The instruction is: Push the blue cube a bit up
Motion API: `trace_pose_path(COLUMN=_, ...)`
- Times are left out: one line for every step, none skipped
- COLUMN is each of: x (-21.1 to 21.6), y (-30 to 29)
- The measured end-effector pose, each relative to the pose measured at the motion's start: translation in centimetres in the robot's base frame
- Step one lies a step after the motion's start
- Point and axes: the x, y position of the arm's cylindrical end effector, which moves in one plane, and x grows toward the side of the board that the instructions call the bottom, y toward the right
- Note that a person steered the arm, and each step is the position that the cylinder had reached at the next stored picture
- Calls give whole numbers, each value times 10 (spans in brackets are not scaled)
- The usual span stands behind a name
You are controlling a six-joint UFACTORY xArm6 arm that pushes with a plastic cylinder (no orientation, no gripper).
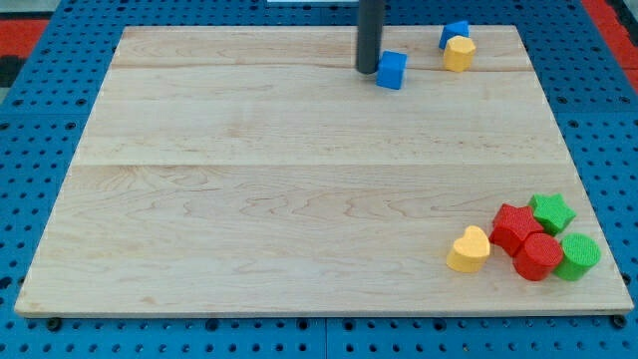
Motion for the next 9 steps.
trace_pose_path(x=0, y=18)
trace_pose_path(x=8, y=-1)
trace_pose_path(x=26, y=-4)
trace_pose_path(x=48, y=38)
trace_pose_path(x=50, y=73)
trace_pose_path(x=42, y=63)
trace_pose_path(x=29, y=48)
trace_pose_path(x=14, y=41)
trace_pose_path(x=13, y=29)
